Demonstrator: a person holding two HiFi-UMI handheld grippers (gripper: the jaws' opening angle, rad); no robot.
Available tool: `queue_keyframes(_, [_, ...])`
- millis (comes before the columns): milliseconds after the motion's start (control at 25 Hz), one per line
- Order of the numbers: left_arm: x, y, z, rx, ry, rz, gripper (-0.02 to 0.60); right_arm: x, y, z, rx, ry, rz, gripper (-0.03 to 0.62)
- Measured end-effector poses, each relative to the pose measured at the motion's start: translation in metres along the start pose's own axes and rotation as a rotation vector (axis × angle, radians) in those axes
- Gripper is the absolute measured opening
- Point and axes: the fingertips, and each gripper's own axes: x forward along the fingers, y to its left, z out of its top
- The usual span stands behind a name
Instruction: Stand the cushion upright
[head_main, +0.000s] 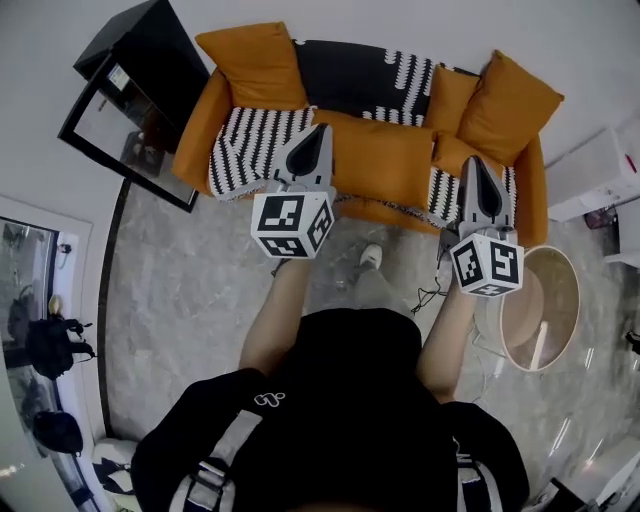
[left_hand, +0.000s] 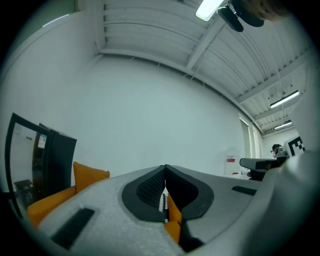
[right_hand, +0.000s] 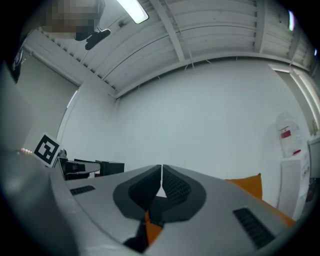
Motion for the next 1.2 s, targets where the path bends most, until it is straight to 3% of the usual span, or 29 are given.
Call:
queue_keyframes(280, [0.132,0.01,-0.008,0.024,0.025,0.022,0.006,0.126,-0.088,-0.016,0.054,0.03,0.037,0.014])
queue_keyframes(400, [0.167,0.015,-0.025,0.0,0.086,0.029,0.006,0.161,-0.109,-0.033,0.094,0.055,0.053,0.014])
queue_keyframes(640, [0.21,0.034,-0.048,0.008,0.164,0.076,0.006,0.204,-0.134,-0.063,0.156,0.094,0.083,0.014])
queue_keyframes(880, [0.225,0.053,-0.098,-0.054,0.29,0.119,0.006,0.219,-0.151,-0.123,0.253,0.18,0.042,0.014])
queue_keyframes(1200, [0.232,0.098,-0.182,-0.186,0.443,0.149,0.006,0.233,-0.153,-0.208,0.263,0.343,0.016,0.014])
